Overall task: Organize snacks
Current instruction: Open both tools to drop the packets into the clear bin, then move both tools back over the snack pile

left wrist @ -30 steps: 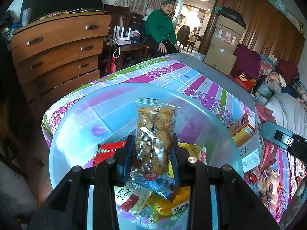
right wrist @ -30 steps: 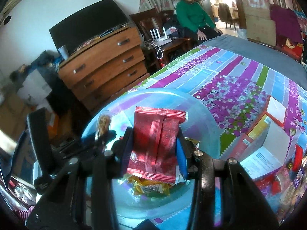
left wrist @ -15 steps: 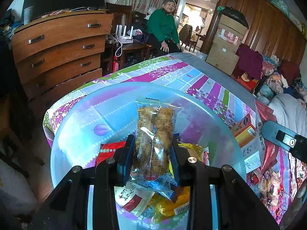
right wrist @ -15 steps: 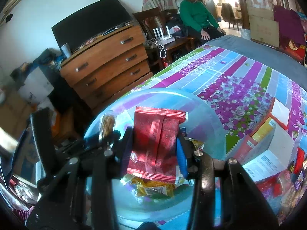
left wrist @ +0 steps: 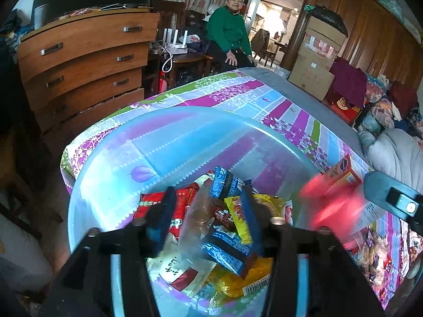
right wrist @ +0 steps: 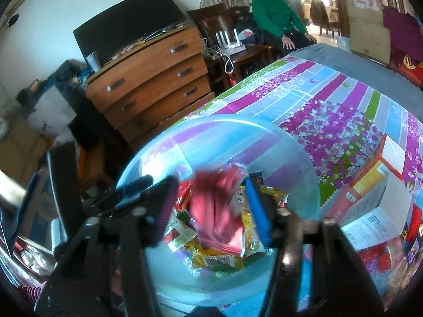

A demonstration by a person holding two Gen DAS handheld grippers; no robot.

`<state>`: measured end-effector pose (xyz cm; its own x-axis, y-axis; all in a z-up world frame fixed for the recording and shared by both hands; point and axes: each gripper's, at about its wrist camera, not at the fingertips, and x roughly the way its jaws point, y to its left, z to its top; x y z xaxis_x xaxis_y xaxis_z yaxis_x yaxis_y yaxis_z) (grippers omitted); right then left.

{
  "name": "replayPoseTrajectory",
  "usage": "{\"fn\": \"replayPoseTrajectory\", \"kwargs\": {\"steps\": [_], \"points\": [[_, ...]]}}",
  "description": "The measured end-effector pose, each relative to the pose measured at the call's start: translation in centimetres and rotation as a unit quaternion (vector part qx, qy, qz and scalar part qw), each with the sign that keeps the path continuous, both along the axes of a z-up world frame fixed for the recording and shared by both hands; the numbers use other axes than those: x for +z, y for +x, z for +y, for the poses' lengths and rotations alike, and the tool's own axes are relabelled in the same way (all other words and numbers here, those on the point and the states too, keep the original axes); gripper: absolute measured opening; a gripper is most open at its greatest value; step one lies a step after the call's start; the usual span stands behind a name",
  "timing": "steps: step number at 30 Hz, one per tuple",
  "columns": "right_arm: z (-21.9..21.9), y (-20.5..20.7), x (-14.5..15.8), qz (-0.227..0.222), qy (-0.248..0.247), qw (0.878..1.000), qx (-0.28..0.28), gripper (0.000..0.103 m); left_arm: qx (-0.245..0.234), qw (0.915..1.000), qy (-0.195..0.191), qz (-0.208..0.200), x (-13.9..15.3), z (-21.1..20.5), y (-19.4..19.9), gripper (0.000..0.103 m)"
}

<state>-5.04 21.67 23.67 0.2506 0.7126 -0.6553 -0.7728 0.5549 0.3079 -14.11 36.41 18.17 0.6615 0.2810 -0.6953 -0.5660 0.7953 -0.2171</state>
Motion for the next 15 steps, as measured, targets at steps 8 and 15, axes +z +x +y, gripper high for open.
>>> {"fn": "replayPoseTrajectory", "kwargs": {"steps": [8,15], "points": [[-2.5,-1.3,1.0,-0.013,0.027,0.999,-0.01,0.064,0.018,0.9998,0.004,-0.007,0.5,0.1,-0.7,0.07],[-12.0,-5.1,-3.6,0.014,0.013,0.997,-0.075,0.07,-0.02,0.9968,0.073,-0.025,2.6,-3.8,-1.6,0.07]]}}
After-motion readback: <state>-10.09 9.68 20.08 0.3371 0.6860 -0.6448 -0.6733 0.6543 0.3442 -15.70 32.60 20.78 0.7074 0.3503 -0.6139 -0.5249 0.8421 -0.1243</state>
